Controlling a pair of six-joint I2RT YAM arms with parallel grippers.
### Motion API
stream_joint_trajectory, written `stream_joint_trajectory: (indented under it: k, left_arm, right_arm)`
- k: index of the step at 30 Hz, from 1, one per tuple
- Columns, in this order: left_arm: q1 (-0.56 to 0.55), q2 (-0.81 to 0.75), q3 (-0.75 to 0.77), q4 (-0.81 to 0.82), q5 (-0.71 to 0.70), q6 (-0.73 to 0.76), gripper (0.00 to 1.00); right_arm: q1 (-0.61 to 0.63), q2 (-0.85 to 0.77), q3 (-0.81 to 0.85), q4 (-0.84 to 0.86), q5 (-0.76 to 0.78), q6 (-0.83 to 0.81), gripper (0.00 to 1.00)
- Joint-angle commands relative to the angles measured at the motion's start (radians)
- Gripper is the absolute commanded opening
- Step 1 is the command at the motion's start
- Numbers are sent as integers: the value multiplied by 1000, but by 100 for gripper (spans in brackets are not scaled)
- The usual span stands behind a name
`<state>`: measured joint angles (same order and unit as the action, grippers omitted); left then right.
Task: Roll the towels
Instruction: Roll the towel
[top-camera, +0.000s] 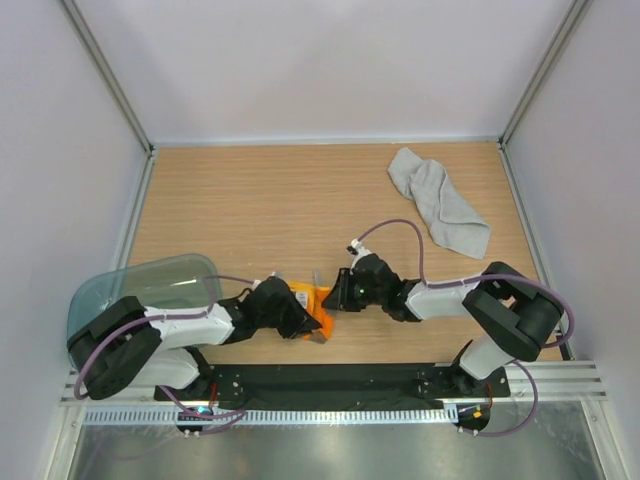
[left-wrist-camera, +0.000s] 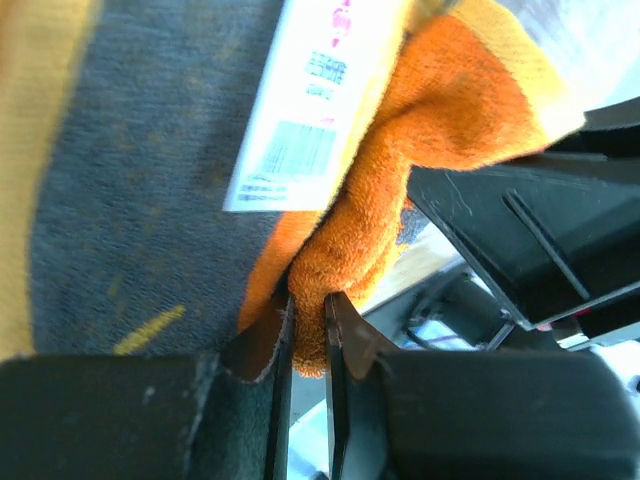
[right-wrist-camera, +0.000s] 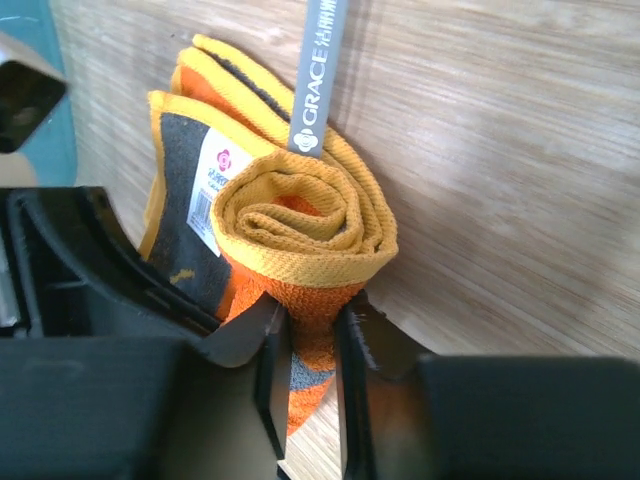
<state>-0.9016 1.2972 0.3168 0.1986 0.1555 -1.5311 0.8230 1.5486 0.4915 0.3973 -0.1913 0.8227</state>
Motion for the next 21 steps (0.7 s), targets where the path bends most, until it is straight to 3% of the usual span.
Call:
stream_joint_trajectory:
  k: [1, 7, 15, 21]
  left_arm:
    - [-22, -12, 57, -315, -48, 164, 0]
    - [-71, 65, 149, -390, -105, 300, 0]
    - [-86, 321, 353, -428, -103, 488, 0]
    - [-94, 381, 407, -462, -116, 506, 0]
  right_arm:
    - [-2, 27, 53, -119, 168, 1, 22]
    - [-2, -70, 74, -344, 363, 58, 14]
    - [-1, -295, 70, -740, 576, 131, 13]
    - [-1, -331, 67, -798, 599, 139, 14]
